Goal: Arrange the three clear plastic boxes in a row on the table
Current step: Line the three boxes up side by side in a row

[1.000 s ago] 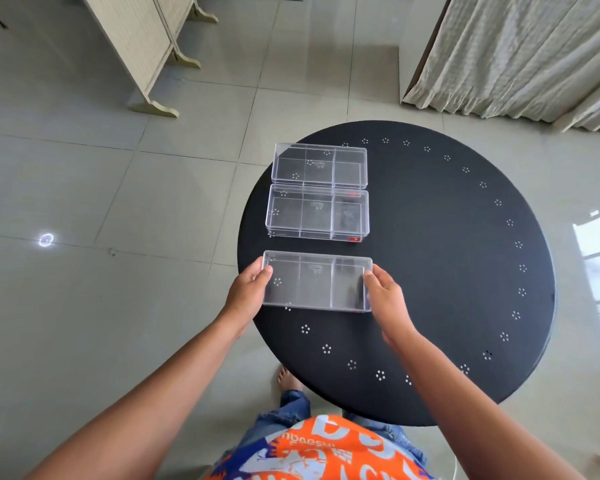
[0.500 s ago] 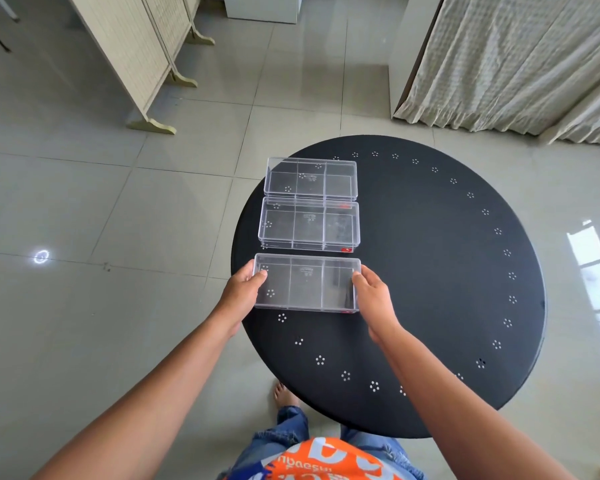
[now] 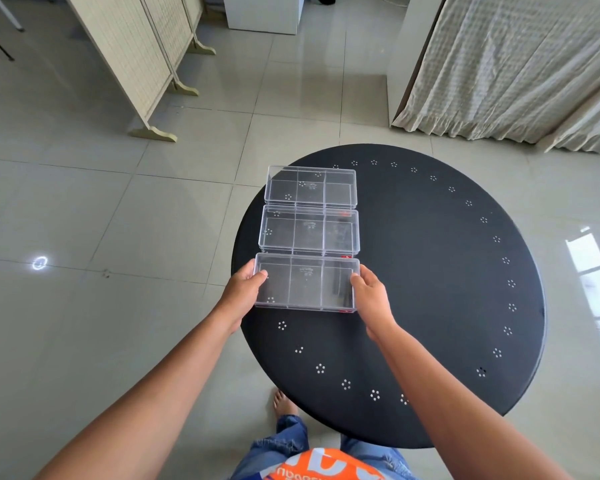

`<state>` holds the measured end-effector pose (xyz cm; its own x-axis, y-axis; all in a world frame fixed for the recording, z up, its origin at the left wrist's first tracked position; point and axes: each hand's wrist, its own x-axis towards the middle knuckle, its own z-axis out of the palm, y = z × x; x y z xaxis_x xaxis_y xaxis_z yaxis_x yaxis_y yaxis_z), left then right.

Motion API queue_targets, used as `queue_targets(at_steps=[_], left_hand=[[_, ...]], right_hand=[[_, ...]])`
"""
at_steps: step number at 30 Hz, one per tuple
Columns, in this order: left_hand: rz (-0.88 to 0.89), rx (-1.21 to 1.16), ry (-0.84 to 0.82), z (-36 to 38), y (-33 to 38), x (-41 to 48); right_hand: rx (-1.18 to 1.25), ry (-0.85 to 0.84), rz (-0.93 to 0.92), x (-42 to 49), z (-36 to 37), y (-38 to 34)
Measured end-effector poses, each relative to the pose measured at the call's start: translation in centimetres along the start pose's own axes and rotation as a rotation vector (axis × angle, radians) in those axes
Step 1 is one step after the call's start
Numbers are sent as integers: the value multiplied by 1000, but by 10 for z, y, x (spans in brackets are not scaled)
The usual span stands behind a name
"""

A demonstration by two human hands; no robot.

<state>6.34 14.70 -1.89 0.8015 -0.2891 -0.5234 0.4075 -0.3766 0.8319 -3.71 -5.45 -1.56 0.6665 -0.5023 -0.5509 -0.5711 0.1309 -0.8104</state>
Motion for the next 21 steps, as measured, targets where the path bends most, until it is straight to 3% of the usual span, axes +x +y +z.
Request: queue_targets(at_steps=[21], left_hand=[[-25, 33, 4, -5, -11, 16]], right_hand=[[-20, 5, -15, 10, 1, 5]])
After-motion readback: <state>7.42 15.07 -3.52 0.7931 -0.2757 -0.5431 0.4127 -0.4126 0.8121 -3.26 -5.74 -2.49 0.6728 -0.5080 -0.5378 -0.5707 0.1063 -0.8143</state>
